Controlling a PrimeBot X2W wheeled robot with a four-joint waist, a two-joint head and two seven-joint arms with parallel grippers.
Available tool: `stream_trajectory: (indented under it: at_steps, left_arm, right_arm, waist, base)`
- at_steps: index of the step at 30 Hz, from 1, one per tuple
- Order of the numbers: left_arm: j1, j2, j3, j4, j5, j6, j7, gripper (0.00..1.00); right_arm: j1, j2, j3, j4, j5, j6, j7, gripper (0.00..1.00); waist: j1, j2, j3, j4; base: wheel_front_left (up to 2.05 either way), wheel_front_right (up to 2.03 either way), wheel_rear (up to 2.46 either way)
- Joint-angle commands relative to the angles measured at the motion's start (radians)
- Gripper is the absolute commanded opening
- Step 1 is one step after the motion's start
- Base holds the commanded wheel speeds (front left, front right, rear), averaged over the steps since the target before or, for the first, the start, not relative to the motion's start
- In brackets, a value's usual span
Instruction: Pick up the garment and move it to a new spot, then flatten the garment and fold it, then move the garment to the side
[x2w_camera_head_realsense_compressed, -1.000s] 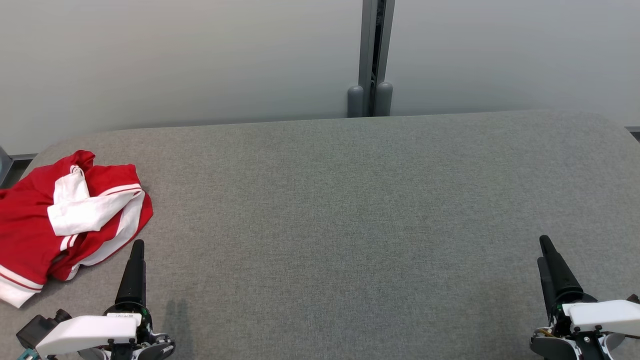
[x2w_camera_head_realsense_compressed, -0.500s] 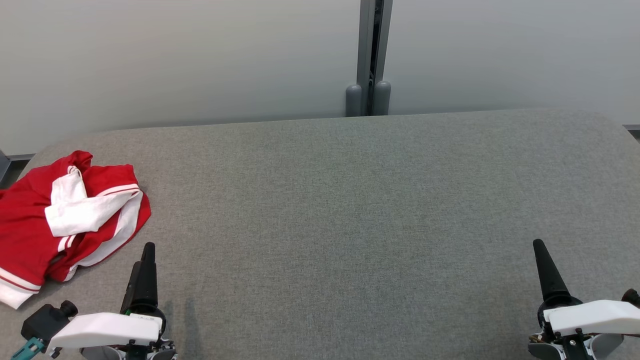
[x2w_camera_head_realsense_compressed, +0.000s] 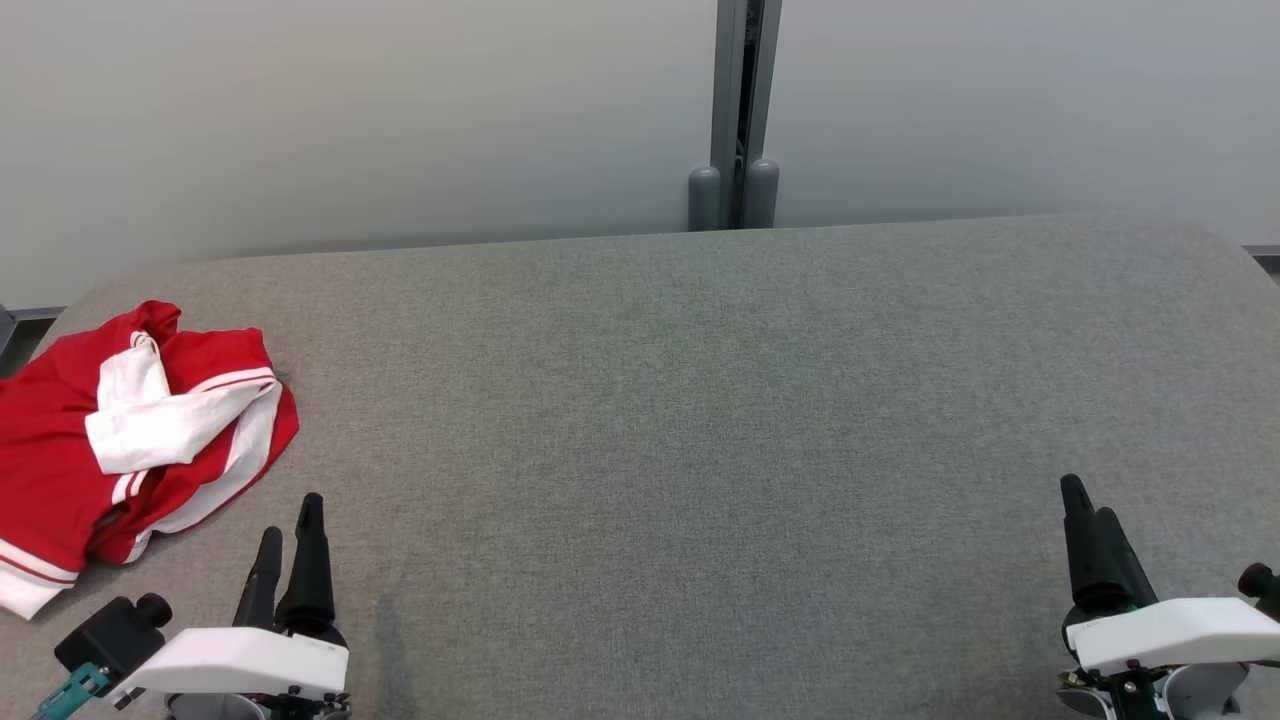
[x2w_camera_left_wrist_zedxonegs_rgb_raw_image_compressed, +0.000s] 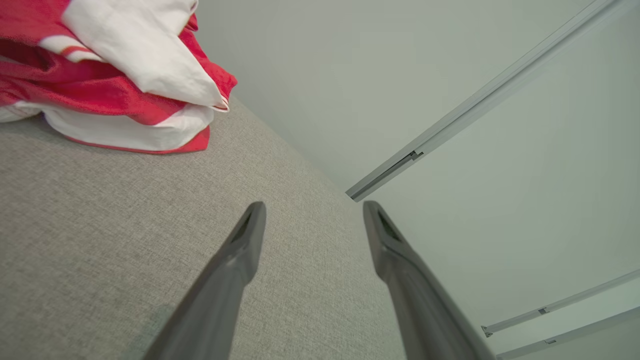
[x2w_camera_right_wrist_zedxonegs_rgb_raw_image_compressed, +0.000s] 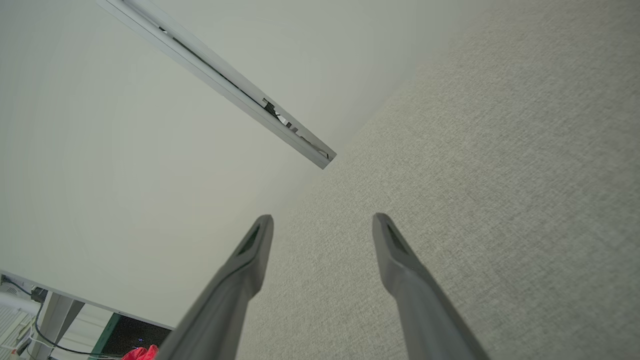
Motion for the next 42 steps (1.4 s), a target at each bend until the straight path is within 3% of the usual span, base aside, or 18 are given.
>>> stream_trajectory:
  at_steps: [1, 42]
  left_arm:
    - [-0.009, 0.009, -0.002, -0.009, 0.045, 0.005, -0.012, 1.0]
    - [0.027, 0.013, -0.017, 0.037, 0.512, 0.044, -0.126, 1.0]
  right_arm:
    - [-0.022, -0.012, 0.003, -0.018, -0.044, 0.001, -0.014, 1.0]
    - [-0.004, -0.025, 0.064, 0.014, -0.5, 0.002, -0.129, 1.0]
  waist:
    - [0.0, 0.0, 0.0, 0.0]
    - [0.0, 0.0, 0.0, -0.013]
  base:
    - [0.0, 0.0, 0.0]
    - [0.0, 0.0, 0.0]
